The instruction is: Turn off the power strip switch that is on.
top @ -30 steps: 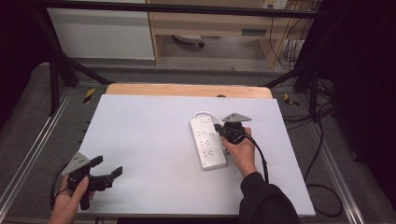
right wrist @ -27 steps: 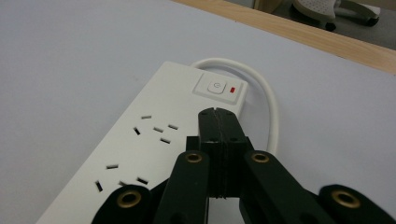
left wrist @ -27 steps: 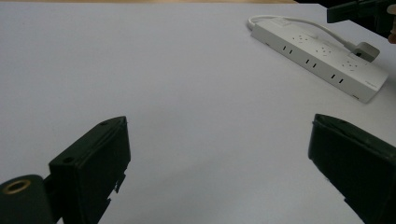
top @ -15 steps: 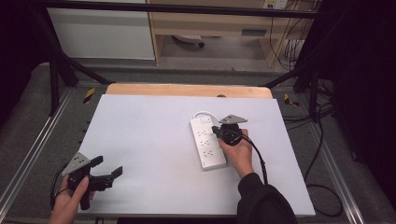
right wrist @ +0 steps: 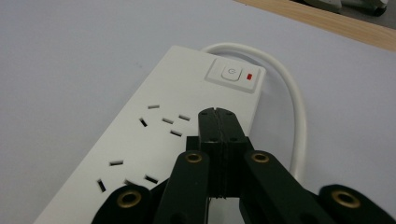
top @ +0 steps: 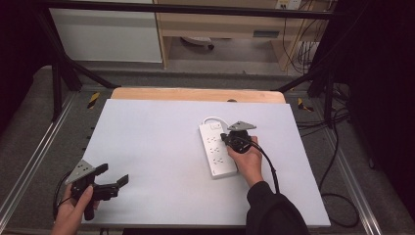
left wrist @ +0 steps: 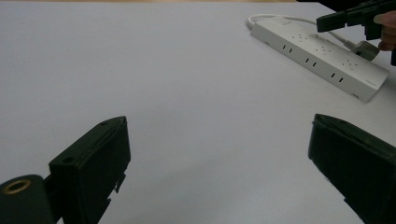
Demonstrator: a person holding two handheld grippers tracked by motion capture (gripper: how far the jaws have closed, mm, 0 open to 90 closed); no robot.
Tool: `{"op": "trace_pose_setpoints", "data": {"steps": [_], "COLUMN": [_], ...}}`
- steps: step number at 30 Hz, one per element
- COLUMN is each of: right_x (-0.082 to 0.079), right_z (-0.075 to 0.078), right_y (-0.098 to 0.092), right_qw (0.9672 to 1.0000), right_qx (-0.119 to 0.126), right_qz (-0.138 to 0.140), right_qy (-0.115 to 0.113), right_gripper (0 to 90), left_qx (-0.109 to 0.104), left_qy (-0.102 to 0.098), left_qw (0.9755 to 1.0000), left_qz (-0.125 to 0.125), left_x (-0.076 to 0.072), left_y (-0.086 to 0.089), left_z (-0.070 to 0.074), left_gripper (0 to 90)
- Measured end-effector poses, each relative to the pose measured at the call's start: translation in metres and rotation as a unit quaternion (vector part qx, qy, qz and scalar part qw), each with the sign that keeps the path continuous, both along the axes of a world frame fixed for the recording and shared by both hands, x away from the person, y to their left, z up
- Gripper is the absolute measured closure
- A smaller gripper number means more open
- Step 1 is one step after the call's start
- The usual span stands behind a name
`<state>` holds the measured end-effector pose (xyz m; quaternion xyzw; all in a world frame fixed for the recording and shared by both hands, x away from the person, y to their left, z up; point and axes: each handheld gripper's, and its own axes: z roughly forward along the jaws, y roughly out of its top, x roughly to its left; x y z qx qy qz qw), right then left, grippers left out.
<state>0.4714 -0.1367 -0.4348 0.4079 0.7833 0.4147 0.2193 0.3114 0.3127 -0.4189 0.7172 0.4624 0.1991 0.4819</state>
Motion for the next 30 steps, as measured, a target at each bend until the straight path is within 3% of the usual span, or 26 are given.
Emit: {"op": "trace_pose_setpoints", "data": {"steps": [30], "right_x": [0.0012], "right_z": [-0.0039], "right_y": [0.0029], "right_qw": [0.9999], "right_qx": [-0.01], "right_qz": [-0.001], "right_qy": [0.005], "right_gripper": [90.0], "left_qx": [0.0], "left_qy": [-0.001], "left_qw": [1.0], "left_qz": [-0.001], "left_x": [0.0], "left_y": [0.0], "left_z": [0.0003], "left_gripper": [5.6]}}
